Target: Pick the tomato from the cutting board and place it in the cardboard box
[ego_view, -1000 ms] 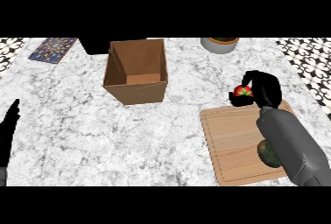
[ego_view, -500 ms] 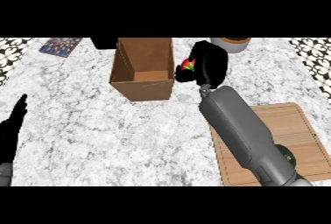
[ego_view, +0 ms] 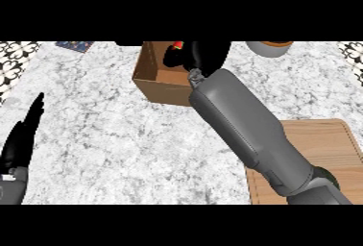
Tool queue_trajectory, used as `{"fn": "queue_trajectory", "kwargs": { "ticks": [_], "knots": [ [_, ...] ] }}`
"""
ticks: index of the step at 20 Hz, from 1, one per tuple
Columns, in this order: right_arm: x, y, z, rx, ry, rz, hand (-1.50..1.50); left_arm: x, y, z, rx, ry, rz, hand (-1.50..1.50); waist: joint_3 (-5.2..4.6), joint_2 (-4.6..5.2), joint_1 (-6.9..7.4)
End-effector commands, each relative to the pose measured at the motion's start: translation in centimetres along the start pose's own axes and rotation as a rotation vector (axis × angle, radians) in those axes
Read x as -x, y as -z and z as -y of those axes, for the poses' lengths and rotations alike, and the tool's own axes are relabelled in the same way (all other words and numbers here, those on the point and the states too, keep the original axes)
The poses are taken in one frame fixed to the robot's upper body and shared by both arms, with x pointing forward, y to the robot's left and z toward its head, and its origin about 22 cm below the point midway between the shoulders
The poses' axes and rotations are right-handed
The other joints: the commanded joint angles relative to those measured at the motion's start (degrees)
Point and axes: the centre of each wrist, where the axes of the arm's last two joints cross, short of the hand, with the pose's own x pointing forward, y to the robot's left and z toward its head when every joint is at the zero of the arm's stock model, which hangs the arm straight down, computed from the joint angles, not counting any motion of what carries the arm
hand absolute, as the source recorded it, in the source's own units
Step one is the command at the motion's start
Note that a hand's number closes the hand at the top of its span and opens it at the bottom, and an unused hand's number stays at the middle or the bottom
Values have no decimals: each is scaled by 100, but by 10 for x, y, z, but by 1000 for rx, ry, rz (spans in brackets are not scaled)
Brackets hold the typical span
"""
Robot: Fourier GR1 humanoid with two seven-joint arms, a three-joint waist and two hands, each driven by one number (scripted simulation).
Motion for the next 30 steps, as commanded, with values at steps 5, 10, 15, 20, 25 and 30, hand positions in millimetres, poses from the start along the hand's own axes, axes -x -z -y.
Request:
{"fn": "queue_trajectory", "kwargs": {
  "ticks": [5, 10, 15, 20, 25, 30],
  "knots": [
    [-13, 31, -5, -6, 79, -172, 150, -18, 11, 16, 17, 1, 44, 0, 3, 108, 180],
    [24, 47, -34, -19, 54, -226, 150, -11, 6, 10, 22, -2, 59, 0, 5, 147, 265],
    [45, 52, -47, -10, 87, -365, 150, -3, 4, 1, 30, -8, 46, 0, 6, 173, 321],
    [57, 56, -52, -51, 170, -428, -150, -22, 9, 14, 52, -10, 63, 0, 15, 205, 428],
    [66, 57, -55, 16, 220, -329, -150, -24, 20, 12, 20, -3, 64, 0, 13, 244, 348],
    [46, 68, -36, 158, 310, -255, -150, -20, 11, 21, 27, -24, 46, 0, 13, 171, 318]
  ]
}}
